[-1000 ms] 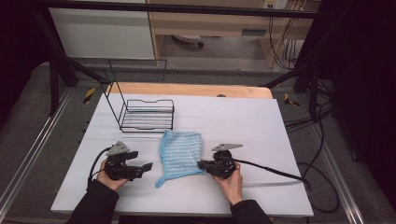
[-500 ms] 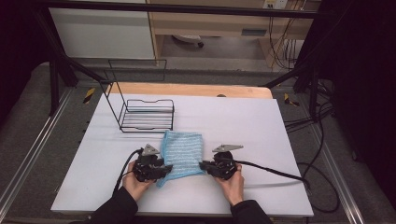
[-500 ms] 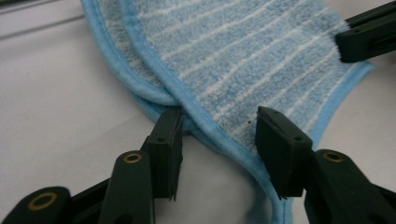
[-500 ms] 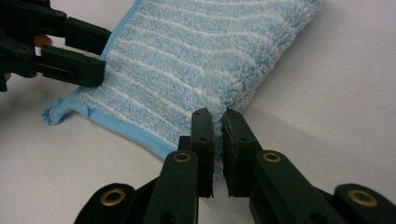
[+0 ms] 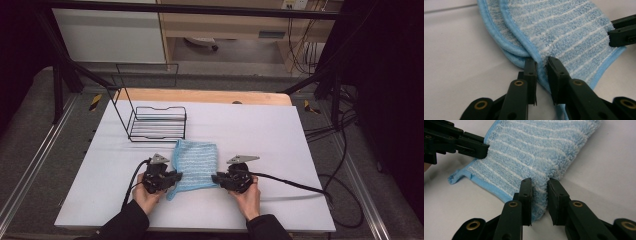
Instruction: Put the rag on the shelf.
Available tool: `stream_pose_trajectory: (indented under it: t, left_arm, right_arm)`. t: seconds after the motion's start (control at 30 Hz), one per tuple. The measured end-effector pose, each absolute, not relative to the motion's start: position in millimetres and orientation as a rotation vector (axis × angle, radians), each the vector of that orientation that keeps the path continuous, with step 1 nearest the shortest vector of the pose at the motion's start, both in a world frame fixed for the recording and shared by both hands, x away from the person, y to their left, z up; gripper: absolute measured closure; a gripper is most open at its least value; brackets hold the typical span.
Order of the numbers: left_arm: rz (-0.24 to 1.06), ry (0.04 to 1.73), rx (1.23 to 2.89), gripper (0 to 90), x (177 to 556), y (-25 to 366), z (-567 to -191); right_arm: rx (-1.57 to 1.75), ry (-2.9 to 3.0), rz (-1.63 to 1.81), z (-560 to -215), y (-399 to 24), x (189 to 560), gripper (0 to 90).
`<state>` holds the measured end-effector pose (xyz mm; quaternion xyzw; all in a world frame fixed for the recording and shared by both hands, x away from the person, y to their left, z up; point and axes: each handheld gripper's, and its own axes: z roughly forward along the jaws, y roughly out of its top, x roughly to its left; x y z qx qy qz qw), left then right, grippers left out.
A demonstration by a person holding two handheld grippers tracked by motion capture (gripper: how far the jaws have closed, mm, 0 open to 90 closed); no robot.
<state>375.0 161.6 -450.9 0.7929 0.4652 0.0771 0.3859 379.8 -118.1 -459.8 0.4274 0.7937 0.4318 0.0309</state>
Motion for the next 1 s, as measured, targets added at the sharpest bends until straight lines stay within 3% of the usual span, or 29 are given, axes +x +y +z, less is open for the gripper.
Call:
stream_pose_trajectory:
  t: [0.33,0.7,0.8,0.93,1.0]
  left_arm:
    - [0.213,1.156,2.035,87.4,374,161,-448]
    - [0.116,1.126,2.050,88.2,354,175,-434]
    - [0.127,1.125,2.039,87.9,349,175,-433]
    - [0.176,1.153,2.005,78.1,363,170,-439]
    - [0.202,1.167,2.009,78.2,371,168,-442]
  right_arm:
    - [1.327,2.426,1.356,-460,-117,378,86.2]
    - [1.366,2.484,1.406,-449,-121,367,86.9]
    - [1.379,2.498,1.407,-447,-120,364,86.8]
    - [1.376,2.443,1.305,-447,-122,363,85.6]
    - [1.372,2.436,1.280,-448,-123,364,84.0]
